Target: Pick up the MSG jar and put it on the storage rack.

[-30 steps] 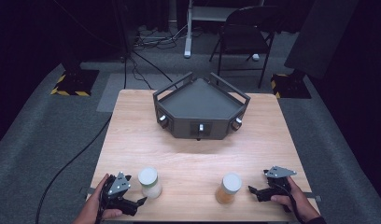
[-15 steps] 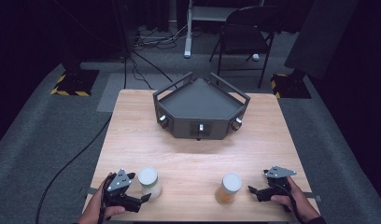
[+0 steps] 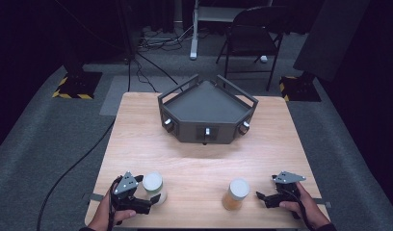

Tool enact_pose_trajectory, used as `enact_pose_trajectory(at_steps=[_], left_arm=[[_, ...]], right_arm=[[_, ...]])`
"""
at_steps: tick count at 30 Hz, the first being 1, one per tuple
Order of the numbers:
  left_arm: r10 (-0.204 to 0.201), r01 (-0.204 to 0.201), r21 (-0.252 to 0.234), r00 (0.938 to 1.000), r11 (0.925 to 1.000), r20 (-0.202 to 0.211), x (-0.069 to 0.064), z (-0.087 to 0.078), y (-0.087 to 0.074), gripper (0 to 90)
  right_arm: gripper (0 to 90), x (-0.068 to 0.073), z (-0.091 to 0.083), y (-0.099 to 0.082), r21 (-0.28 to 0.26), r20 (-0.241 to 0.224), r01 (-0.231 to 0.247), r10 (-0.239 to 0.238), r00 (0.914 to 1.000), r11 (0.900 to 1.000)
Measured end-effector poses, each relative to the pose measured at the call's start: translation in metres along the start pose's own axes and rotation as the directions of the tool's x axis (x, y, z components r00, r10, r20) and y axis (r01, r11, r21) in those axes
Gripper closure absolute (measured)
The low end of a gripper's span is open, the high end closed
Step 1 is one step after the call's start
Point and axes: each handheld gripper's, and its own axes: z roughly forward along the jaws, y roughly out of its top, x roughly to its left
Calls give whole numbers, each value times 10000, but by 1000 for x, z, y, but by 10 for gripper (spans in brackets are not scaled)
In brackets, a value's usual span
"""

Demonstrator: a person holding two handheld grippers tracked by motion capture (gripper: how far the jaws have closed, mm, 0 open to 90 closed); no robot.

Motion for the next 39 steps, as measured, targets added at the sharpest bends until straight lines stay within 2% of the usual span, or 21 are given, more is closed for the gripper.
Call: enact_pose_trajectory(at_steps=[5,6,9,13,14,15,17,19,23,25,31,39], left_arm=[[94,-100,-253,9997,9996,-231,-9,3,-2,74],[48,-54,-330,9998,9994,-196,-9,3,-2,110],[134,-141,-460,9998,9988,-153,-10,5,-2,138],[480,-471,-520,9987,9975,164,-7,7,0,274],[480,-471,-520,9987,9975,164,-7,7,0,296],[718,-713,-567,9974,9958,82,-10,8,1,319],[972,-982,-582,9950,9935,-208,-17,9,2,331],[1049,-1066,-632,9940,9923,-306,-19,10,2,336],[991,-1015,-730,9944,9922,-360,-20,10,2,343],[1047,-1088,-813,9931,9907,-528,-23,11,3,347],[1132,-1168,-732,9922,9904,-521,-25,12,7,350],[1040,-1067,-632,9936,9923,-444,-24,12,13,350]], right_arm=[[0,0,0,0,-1,1,1,-1,10000,10000],[0,0,0,0,-2,-1,1,-1,10000,10000],[0,0,0,0,-1,1,0,0,10000,10000],[0,0,0,0,0,-1,-2,2,10000,10000],[0,0,0,0,0,-1,-2,2,10000,10000],[0,0,0,0,1,-2,-2,2,10000,10000],[0,0,0,0,0,-2,-1,1,10000,10000],[0,0,0,0,0,-2,-2,2,10000,10000],[0,0,0,0,0,-2,-3,3,10000,10000],[0,0,0,0,-1,-1,0,0,10000,10000],[0,0,0,0,1,-1,-3,3,10000,10000],[0,0,0,0,2,-3,-8,8,10000,10000]])
